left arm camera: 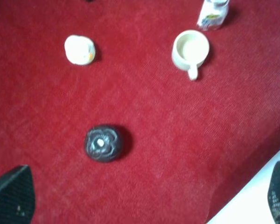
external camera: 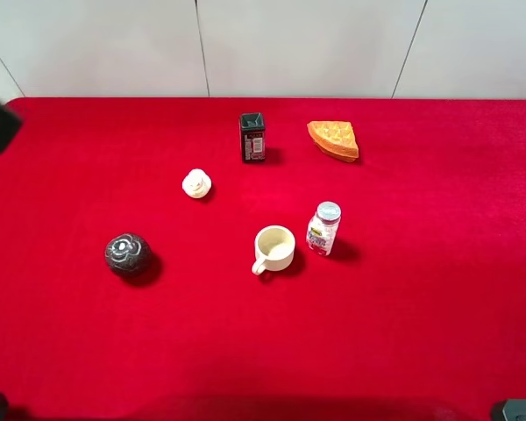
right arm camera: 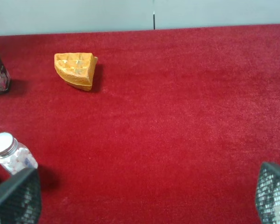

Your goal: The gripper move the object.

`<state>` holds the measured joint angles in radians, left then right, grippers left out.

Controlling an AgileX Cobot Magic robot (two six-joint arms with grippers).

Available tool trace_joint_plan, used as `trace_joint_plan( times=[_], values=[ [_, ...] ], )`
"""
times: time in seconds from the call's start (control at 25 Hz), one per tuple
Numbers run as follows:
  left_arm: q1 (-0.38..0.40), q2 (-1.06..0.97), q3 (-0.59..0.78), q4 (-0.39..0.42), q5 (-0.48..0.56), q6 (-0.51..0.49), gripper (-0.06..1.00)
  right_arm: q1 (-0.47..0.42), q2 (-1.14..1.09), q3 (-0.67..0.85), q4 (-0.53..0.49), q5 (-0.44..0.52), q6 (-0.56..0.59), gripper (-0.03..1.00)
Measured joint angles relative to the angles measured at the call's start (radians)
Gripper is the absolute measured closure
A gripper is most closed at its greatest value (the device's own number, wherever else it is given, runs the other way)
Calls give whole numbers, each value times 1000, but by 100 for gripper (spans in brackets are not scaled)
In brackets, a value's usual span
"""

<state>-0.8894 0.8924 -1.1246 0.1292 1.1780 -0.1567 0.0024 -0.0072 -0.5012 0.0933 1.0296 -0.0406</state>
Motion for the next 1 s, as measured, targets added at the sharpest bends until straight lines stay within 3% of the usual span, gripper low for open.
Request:
trace_joint_plan(
  times=[0.28,0.6,0.72,1.0],
  values=[
    [87,-149,184,-10,-26,0,-5,0,0,0,0,0,0,27],
    [125,-259,332,-34,-62,0,-5,0,0,0,0,0,0,27],
    [196,-322,377,-50,-72,1,-5,0,0,0,0,0,0,27],
    [472,-514,439,-78,-75,10,-5,0,0,0,0,0,0,27]
  ],
)
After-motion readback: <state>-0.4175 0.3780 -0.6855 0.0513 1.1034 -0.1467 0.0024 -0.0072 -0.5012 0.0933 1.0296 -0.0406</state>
